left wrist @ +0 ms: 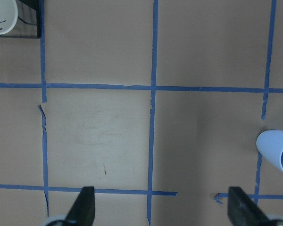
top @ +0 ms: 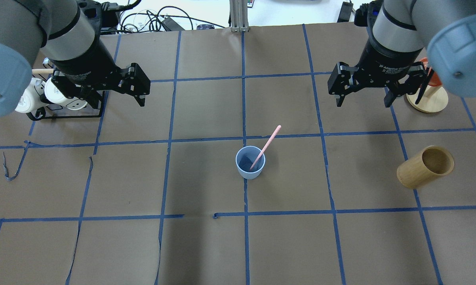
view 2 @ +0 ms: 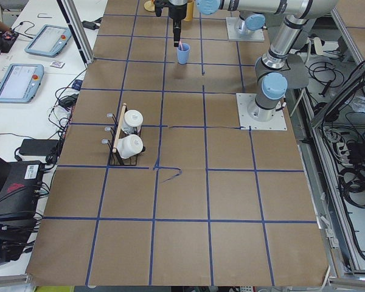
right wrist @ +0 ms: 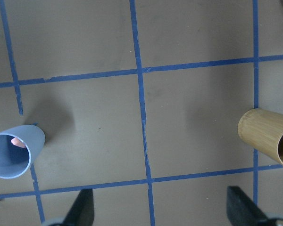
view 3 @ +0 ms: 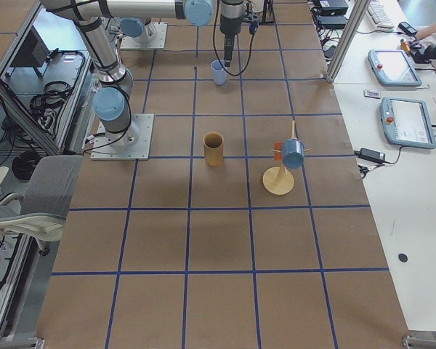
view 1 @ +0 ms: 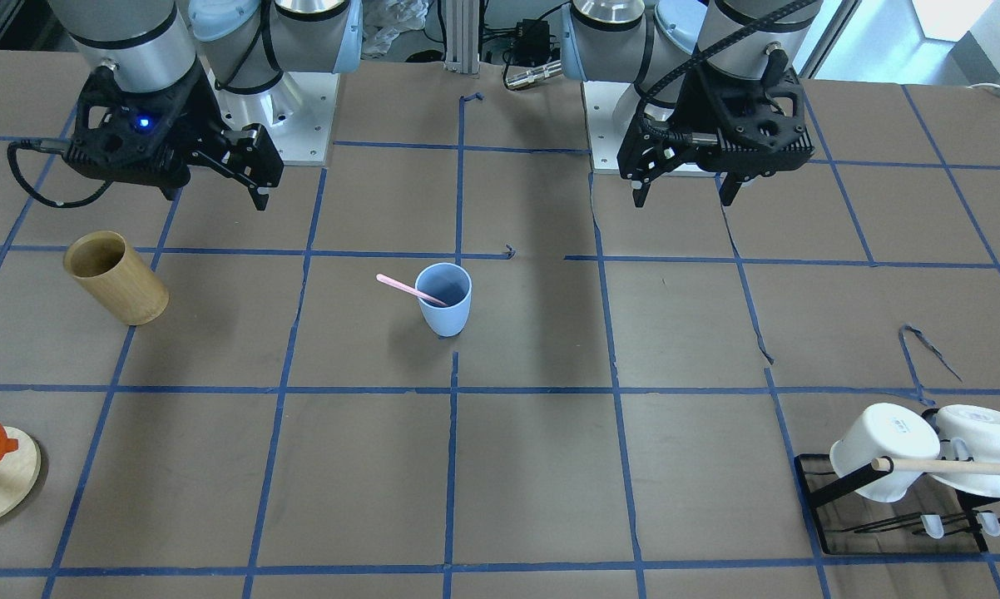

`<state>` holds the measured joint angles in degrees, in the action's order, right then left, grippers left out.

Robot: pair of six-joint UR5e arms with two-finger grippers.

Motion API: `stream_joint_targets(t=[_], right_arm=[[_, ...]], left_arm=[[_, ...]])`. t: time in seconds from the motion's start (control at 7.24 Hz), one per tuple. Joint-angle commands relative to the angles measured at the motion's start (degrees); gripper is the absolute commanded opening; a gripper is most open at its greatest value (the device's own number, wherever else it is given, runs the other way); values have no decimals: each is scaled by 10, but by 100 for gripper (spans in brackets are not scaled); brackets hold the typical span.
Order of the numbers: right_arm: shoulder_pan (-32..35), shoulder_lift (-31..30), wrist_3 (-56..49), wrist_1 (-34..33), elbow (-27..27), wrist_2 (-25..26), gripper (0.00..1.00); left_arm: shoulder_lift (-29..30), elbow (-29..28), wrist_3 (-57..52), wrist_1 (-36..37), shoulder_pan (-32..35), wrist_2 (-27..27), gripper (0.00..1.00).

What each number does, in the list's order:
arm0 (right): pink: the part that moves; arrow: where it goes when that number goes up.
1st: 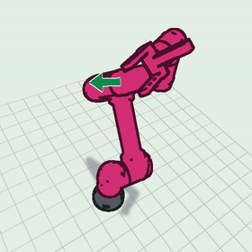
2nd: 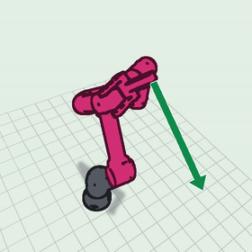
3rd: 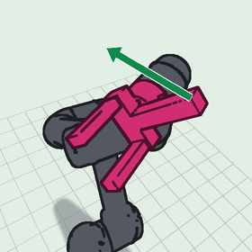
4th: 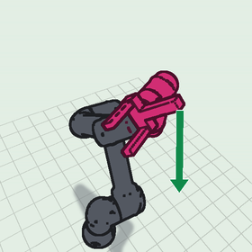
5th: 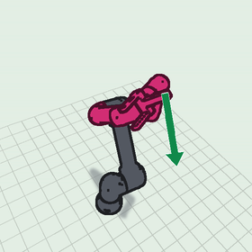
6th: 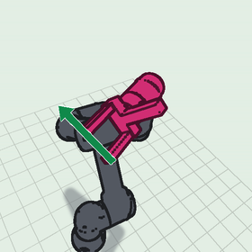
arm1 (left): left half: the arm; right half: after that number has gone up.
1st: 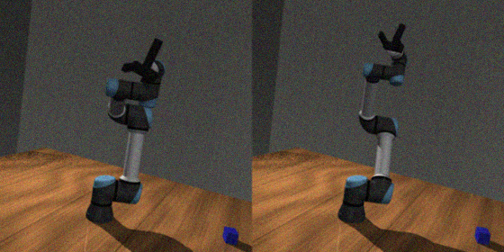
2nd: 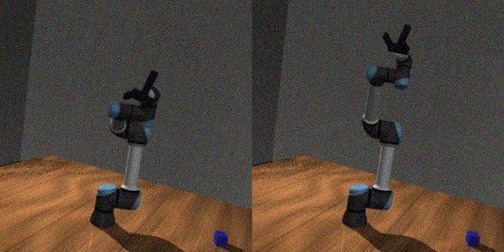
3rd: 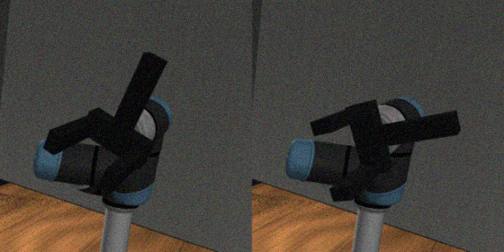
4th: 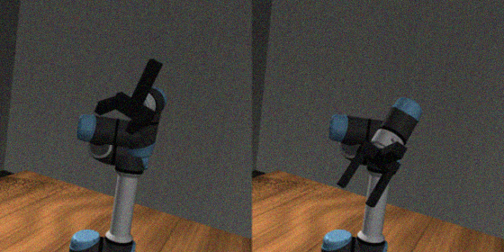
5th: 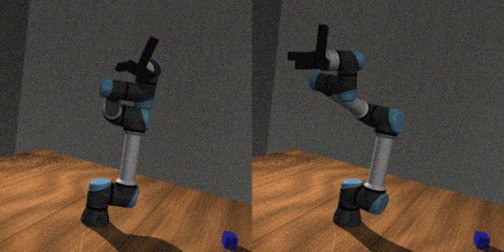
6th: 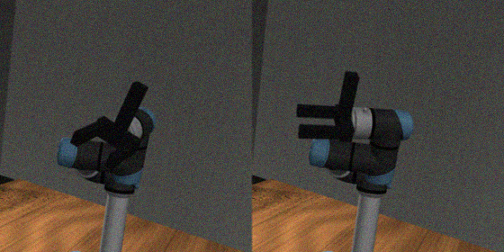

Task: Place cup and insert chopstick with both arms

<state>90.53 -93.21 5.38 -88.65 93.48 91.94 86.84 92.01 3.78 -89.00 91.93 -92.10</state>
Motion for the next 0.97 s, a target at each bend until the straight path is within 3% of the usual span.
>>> stream_joint_targets(t=[0.0, 0.83], right_arm=[[-2, -11, -3, 26, -1, -11, 100], [-5, -24, -5, 39, -1, -16, 100]], left_arm=[[-1, 1, 0, 0, 0, -1, 100], [-3, 3, 0, -1, 0, 0, 100]])
